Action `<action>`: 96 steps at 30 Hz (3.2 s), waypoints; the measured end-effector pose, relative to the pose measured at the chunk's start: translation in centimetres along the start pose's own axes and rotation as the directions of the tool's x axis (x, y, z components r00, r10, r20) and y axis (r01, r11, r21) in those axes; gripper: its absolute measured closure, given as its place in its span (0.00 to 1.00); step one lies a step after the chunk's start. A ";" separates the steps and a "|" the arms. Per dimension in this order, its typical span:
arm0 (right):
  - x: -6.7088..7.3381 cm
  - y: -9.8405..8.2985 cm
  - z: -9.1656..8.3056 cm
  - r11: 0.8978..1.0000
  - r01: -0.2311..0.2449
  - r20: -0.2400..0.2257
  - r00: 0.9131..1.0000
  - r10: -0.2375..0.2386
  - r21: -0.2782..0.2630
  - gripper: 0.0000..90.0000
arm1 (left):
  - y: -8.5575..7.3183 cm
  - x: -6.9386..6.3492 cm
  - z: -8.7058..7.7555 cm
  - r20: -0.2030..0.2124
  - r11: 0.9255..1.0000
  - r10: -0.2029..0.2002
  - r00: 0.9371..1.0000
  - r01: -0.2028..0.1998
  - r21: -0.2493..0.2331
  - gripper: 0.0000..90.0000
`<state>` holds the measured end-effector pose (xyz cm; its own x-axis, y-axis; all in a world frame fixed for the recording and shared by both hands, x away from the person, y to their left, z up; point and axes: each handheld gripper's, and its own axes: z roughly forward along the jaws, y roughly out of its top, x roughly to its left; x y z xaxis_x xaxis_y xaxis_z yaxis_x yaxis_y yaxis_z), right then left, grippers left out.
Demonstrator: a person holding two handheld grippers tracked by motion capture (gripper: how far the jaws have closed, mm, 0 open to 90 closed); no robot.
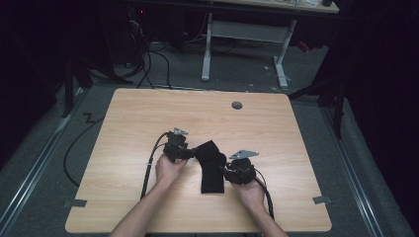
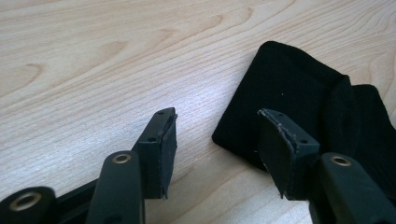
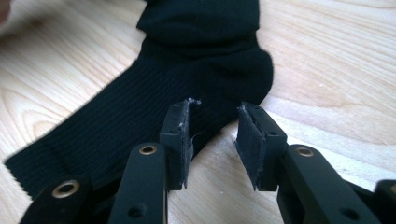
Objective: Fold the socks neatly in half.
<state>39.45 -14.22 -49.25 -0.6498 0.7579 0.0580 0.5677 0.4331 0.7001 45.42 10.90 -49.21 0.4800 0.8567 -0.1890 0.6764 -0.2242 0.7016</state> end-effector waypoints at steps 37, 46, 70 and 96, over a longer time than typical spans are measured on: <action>-0.1 -0.2 0.7 1.000 0.019 -0.008 1.000 -0.019 0.006 0.72 | 1.6 -0.7 0.2 0.084 0.993 0.102 0.991 -0.107 0.055 0.91; 0.0 -0.3 0.7 1.000 0.026 0.001 1.000 -0.026 0.003 0.72 | 1.9 -1.6 -1.8 0.119 0.984 0.177 0.977 -0.175 -0.022 0.91; 0.8 4.1 -0.4 0.996 0.004 -0.063 0.998 -0.010 -0.094 0.91 | 1.8 -2.5 -3.4 0.159 0.965 0.257 0.953 -0.243 -0.101 0.91; 1.1 1.8 0.9 1.000 0.003 -0.077 0.997 -0.002 0.012 0.82 | -1.7 -4.6 -2.1 0.250 0.944 0.329 0.911 -0.327 -0.053 0.91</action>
<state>40.26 -12.16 -48.58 -0.6879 0.7173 0.1110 0.5719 0.4415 0.6914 40.89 8.37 -48.07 0.7992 0.5903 -0.1127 0.4519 -0.4667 0.7602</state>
